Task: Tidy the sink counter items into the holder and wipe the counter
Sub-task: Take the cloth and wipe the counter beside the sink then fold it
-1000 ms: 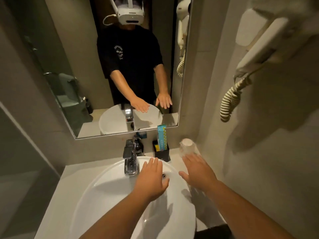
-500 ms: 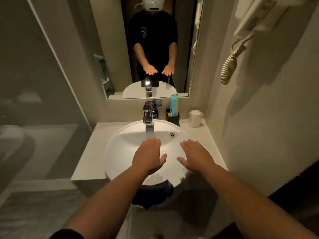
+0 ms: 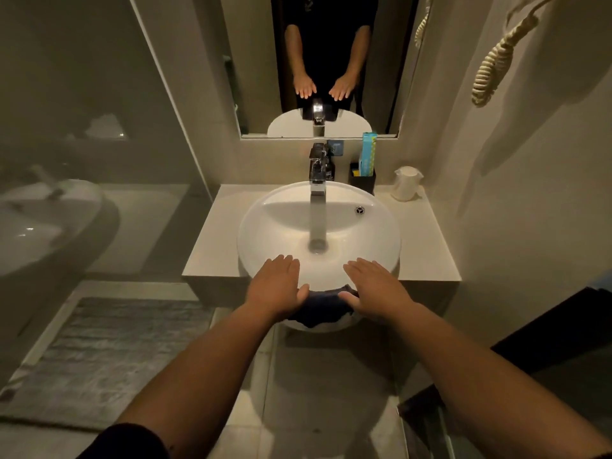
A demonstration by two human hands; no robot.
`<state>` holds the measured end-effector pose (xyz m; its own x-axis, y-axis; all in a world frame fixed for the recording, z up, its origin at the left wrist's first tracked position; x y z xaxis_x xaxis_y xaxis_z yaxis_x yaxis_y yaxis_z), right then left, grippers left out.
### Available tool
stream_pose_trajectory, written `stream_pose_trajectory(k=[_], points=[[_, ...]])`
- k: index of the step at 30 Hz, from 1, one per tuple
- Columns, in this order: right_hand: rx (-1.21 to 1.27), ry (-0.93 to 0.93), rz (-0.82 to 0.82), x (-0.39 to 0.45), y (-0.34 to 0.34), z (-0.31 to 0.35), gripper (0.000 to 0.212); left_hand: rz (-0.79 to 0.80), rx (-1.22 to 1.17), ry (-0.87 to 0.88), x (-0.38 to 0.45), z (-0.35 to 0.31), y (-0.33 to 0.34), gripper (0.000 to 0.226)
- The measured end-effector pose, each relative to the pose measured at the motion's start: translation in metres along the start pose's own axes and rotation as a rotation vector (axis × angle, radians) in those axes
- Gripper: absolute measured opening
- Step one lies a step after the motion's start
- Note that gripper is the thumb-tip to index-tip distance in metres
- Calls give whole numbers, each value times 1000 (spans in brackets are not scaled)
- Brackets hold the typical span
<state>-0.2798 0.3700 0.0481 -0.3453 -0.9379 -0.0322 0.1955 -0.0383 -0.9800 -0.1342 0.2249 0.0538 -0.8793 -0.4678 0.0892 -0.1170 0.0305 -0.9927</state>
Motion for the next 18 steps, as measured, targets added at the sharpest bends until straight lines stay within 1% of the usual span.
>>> stream_pose_trajectory(k=[5, 11, 14, 18], points=[[17, 17, -2, 1, 10, 12, 57, 15, -21, 9, -8, 11, 6, 35], [47, 51, 59, 0, 25, 17, 62, 63, -53, 81, -9, 10, 19, 41], [25, 40, 62, -1, 31, 17, 59, 95, -72, 115, -10, 5, 26, 42], [24, 35, 73, 1, 36, 17, 55, 139, -104, 119, -8, 2, 37, 45]])
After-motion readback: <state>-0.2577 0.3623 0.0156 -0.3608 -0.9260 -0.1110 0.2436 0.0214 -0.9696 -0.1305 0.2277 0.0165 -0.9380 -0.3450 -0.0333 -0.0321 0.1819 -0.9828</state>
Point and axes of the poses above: each hand's wrist, its own x-axis towards the middle knuckle, its own y-axis out of the palm, z = x × y, the point moved 3 cm from there along x, towards the middle knuckle
